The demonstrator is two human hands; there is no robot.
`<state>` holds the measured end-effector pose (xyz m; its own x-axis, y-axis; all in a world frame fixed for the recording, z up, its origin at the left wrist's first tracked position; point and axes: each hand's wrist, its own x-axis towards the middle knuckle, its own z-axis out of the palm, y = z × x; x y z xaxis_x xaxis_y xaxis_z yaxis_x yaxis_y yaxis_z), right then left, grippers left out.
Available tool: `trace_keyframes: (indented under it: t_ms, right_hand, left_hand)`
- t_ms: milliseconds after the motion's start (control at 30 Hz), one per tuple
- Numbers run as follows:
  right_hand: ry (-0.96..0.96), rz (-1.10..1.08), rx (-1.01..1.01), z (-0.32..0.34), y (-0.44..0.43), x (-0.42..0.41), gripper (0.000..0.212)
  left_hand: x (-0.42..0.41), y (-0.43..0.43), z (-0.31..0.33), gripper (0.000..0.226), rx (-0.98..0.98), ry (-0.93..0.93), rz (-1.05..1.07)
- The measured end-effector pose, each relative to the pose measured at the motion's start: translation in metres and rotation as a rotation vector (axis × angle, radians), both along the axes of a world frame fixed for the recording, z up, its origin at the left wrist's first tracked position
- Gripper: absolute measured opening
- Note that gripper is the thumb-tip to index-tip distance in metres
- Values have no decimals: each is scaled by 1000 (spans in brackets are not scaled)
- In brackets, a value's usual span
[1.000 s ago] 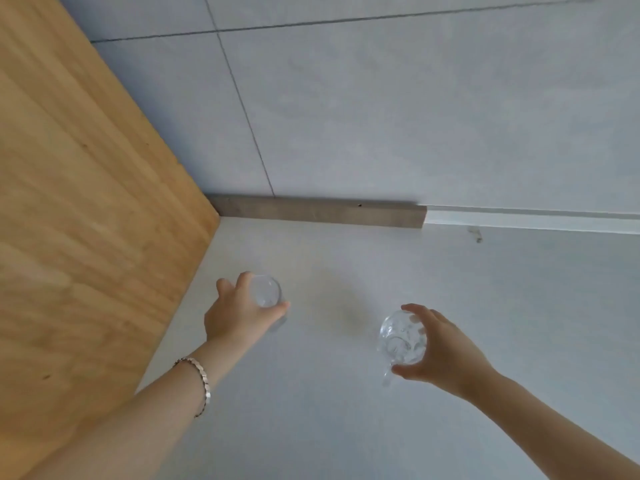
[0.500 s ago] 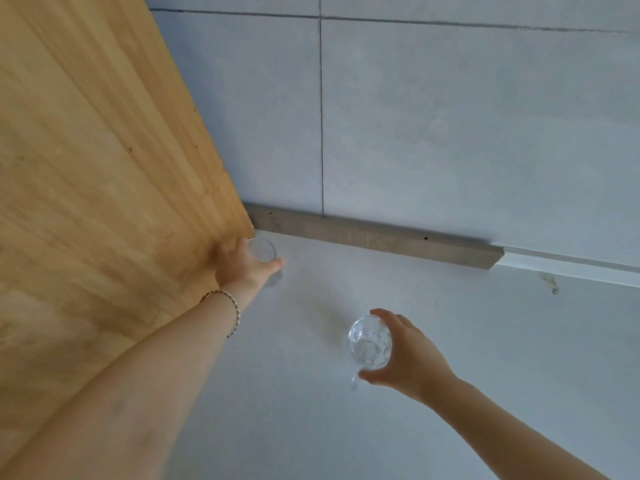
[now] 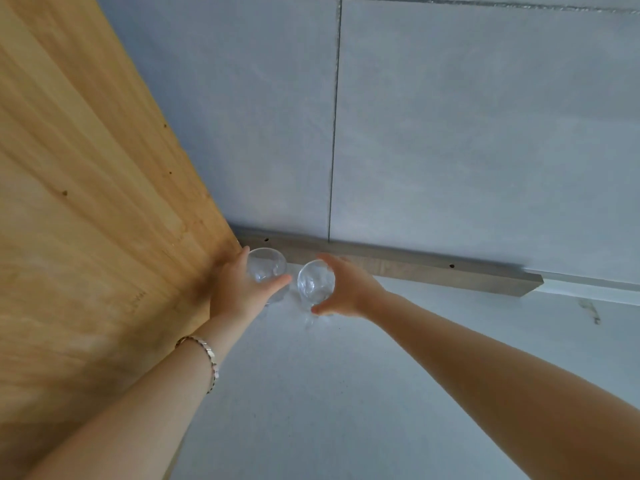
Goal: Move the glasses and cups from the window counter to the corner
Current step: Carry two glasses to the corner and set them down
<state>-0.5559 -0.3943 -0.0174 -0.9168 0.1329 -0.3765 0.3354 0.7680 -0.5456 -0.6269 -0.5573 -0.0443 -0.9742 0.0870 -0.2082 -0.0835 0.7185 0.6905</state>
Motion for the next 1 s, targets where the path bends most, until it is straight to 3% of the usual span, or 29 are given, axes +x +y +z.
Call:
trace_keyframes:
  t_ms: [200,300,400,500,600,667,767,1000]
  right_hand:
    - [9,1,-51,-1,0,-13,102]
    - [5,-28,-67,1,5,7,99]
    - [-29,-31,-19,2,16,43,79]
    - [-152,41,21,3,35,93,50]
    - [-334,110,102,8,57,149,43]
    - [-427,124,150,13,76,187,43]
    - [-489,53,161,20,116,254,40]
    - [-525,-244,126,27,224,412,41]
  left_hand:
    - [-3,7,2,94,42,10,48]
    - [0,5,5,68,-29,82,20]
    - [19,1,14,53,-145,131,-7]
    - [62,2,31,57,-342,171,-16]
    - [109,12,42,37,-456,133,-285]
    - [139,31,46,17,-487,-39,-461]
    - [187,82,50,12,-613,-222,-674]
    - [308,234,38,8,-587,-188,-1039]
